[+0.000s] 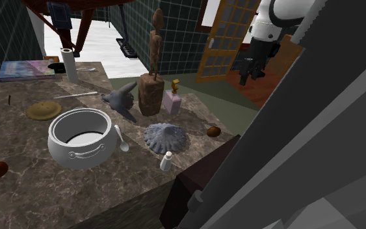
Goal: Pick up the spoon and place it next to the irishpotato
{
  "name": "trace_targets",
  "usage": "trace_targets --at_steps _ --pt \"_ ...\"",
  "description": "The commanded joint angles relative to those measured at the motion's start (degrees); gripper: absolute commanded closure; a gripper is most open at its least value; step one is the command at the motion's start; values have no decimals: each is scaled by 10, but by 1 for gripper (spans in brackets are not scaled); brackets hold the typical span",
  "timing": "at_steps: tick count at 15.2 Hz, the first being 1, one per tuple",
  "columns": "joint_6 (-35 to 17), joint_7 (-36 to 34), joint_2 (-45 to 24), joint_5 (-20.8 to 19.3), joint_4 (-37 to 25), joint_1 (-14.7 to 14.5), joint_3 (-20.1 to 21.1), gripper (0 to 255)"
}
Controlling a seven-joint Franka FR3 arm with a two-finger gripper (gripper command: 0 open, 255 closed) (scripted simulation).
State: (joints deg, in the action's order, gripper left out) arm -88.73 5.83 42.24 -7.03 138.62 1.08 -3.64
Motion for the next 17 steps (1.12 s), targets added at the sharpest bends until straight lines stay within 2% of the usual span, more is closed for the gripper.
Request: trace_targets --at_steps 1,9,17 --pt "0 0 0 0 0 0 0 0" --pt "-146 -65 -56 55 78 -33 42 0" --pt "-306 -122 -168 103 106 -68 87 0"
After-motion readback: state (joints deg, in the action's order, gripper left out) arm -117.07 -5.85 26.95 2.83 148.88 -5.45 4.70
